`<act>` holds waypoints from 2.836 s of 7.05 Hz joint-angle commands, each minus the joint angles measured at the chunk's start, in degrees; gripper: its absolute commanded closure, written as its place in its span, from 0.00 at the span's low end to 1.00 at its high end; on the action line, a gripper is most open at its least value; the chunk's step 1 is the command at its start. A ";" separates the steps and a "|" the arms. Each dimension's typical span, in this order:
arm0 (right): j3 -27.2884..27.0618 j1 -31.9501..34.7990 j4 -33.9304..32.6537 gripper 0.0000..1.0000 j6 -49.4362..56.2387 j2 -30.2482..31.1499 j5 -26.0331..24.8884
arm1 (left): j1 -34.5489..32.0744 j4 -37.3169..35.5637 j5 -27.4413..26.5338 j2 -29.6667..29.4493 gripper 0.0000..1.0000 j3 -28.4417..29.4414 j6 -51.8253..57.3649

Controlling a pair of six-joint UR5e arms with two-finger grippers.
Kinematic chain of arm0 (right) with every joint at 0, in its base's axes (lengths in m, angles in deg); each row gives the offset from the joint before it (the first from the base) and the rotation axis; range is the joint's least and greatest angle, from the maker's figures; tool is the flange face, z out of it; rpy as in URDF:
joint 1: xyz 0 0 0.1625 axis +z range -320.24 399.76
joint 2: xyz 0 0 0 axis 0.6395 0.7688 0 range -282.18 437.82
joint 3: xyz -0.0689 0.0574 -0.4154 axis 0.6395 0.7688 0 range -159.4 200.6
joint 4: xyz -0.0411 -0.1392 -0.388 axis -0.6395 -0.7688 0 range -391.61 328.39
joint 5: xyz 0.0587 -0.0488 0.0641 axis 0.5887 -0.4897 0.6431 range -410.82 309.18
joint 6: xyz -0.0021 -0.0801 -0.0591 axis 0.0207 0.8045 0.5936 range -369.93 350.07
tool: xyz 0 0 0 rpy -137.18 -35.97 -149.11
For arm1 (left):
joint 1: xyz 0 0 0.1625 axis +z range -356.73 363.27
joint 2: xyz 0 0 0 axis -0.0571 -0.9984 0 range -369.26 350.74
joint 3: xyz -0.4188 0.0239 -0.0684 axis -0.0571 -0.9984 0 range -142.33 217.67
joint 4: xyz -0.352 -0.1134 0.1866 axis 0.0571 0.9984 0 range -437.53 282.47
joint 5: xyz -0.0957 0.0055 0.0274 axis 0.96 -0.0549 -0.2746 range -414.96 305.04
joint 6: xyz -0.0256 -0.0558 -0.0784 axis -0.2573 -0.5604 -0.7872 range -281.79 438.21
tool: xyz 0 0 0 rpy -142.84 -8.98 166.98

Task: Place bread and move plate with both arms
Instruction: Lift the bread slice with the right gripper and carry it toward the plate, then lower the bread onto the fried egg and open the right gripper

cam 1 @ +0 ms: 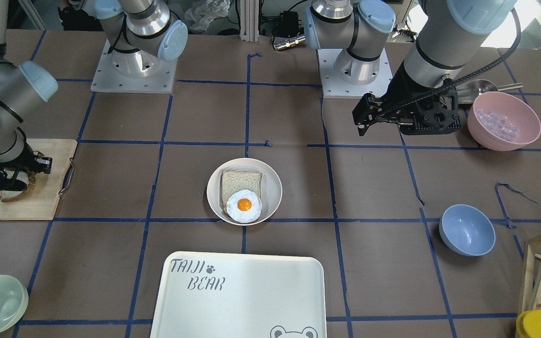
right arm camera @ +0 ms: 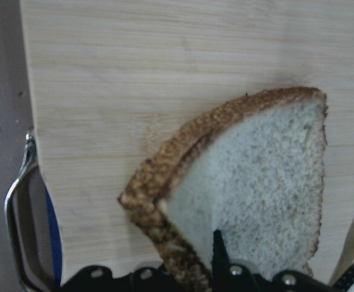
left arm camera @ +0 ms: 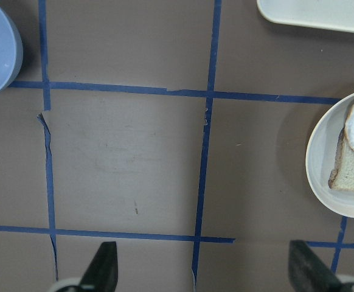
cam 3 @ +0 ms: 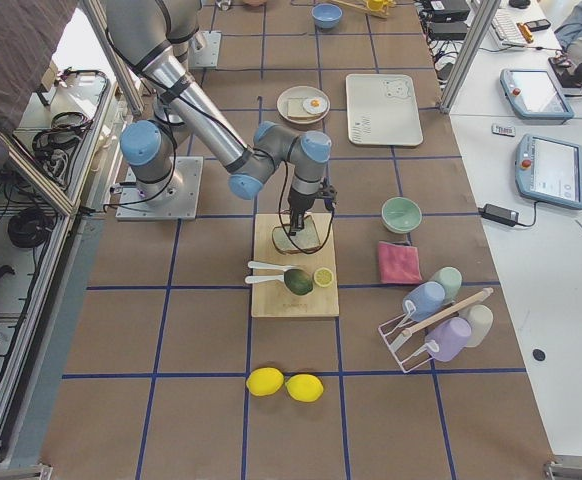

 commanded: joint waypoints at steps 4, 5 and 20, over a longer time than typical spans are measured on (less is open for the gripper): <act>2.62 4.71 5.10 1.00 -1.23 8.32 -0.03 | 0.08 0.00 0.16 0.20 0.00 0.32 -0.06; 4.72 7.96 8.52 1.00 -3.42 9.22 -0.47 | 0.16 0.09 -0.01 0.38 0.00 0.32 -0.06; 32.07 56.51 28.77 1.00 -61.79 -10.37 6.56 | 0.95 0.00 -0.01 0.73 0.00 -0.03 0.03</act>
